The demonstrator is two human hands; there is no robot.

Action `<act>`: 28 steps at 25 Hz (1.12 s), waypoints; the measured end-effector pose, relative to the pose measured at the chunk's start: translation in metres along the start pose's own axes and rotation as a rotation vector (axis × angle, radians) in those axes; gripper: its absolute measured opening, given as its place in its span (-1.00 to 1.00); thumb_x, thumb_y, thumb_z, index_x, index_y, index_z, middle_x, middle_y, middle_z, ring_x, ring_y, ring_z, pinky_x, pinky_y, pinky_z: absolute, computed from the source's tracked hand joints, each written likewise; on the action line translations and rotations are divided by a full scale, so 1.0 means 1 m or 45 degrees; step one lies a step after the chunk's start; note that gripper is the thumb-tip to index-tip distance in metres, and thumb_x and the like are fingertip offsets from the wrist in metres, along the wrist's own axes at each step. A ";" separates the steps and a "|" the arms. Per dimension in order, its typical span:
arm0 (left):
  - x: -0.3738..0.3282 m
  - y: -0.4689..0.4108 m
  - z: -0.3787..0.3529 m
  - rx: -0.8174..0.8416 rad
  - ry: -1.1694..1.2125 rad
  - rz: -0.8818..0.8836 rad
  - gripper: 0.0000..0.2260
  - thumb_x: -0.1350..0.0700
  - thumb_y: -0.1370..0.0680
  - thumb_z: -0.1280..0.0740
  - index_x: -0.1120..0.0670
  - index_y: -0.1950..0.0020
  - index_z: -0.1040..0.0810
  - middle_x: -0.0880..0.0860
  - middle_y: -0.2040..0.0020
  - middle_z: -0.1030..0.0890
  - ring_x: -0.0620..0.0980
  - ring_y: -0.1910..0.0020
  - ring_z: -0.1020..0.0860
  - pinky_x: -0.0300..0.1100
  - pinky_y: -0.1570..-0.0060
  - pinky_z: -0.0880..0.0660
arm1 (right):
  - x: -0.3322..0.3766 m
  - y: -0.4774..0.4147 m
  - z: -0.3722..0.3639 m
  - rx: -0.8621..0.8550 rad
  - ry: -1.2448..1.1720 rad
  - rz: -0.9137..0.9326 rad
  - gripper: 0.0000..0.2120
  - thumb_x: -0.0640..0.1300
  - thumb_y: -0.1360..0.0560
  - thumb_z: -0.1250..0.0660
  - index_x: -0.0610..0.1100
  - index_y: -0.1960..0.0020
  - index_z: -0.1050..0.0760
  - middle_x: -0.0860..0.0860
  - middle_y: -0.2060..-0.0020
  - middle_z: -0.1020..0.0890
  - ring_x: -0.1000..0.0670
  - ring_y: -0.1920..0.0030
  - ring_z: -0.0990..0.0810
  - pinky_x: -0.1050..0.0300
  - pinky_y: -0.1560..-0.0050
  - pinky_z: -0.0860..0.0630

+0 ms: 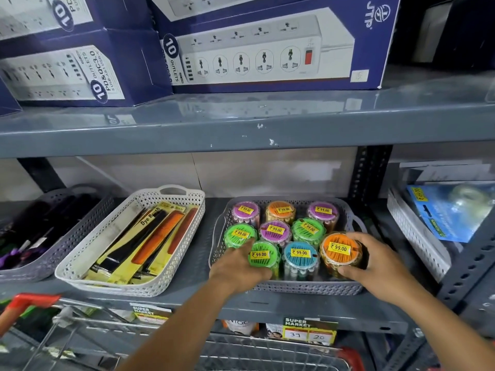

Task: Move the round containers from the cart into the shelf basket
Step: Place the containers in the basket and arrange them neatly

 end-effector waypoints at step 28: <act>-0.002 0.001 -0.006 -0.207 -0.338 -0.067 -0.14 -0.45 -0.38 -0.13 0.01 -0.51 -0.02 0.10 -0.41 -0.37 0.10 -0.35 -0.36 0.11 -0.28 -0.29 | 0.070 0.003 -0.059 -0.045 0.468 0.239 -0.30 0.35 -0.33 -0.33 0.18 -0.40 -0.25 0.19 -0.31 -0.51 -0.03 -0.50 -0.10 -0.26 -0.47 0.16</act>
Point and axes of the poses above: each hand's wrist, its own y-axis away from the middle knuckle, its own z-axis out of the back of the hand, x = y × z, the point moved 10 cm from there along -y, towards the middle knuckle
